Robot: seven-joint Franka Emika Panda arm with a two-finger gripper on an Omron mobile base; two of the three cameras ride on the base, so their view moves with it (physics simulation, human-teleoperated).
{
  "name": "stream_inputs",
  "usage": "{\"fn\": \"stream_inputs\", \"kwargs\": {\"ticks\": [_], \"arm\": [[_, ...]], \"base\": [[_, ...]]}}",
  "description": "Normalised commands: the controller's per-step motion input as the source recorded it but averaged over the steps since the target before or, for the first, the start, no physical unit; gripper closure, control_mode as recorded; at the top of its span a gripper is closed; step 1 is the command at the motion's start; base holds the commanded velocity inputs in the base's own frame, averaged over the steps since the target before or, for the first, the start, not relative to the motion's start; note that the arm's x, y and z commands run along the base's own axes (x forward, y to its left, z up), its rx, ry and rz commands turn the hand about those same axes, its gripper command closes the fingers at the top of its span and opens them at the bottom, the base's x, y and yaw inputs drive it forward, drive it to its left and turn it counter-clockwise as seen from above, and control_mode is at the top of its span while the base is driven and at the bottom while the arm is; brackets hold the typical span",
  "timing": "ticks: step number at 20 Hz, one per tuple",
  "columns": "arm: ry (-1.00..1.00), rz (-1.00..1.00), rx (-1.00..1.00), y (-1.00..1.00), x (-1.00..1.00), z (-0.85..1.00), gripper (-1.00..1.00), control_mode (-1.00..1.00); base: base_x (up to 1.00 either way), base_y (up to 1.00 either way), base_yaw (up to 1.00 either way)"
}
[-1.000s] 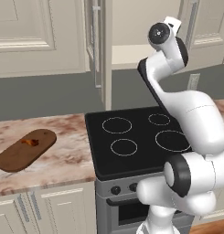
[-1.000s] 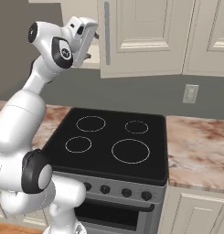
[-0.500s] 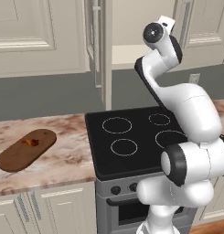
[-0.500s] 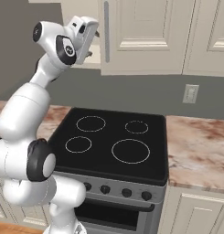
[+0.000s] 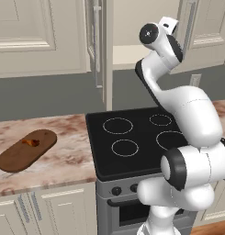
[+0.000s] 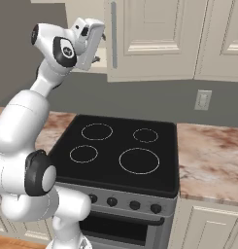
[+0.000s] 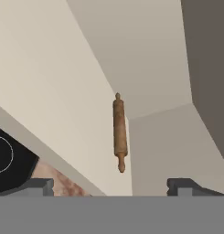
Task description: Open the cabinet, retrieve the rolling pin, and place it next to the meat on the cutting board to prepare for tenderizing.
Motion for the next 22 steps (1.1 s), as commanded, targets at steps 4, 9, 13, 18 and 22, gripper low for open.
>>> {"fn": "stream_inputs", "kwargs": {"ticks": [4, 9, 13, 18, 22], "arm": [[0.0, -0.21, 0.0, -0.69, -0.52, -0.05, -1.0, -1.0], [0.0, -0.23, 0.02, -0.77, -0.57, -0.02, -1.0, -1.0], [0.0, -0.24, 0.03, -0.81, -0.63, -0.01, -1.0, -1.0], [0.0, -0.24, 0.03, -0.77, -0.74, 0.0, -1.0, -1.0], [-0.01, -0.23, 0.04, -0.77, -0.86, -0.04, -1.0, -1.0]], "base": [[0.0, 0.0, 0.0], [0.0, 0.0, 0.0], [0.0, 0.0, 0.0], [0.0, 0.0, 0.0], [0.0, 0.0, 0.0]]}}
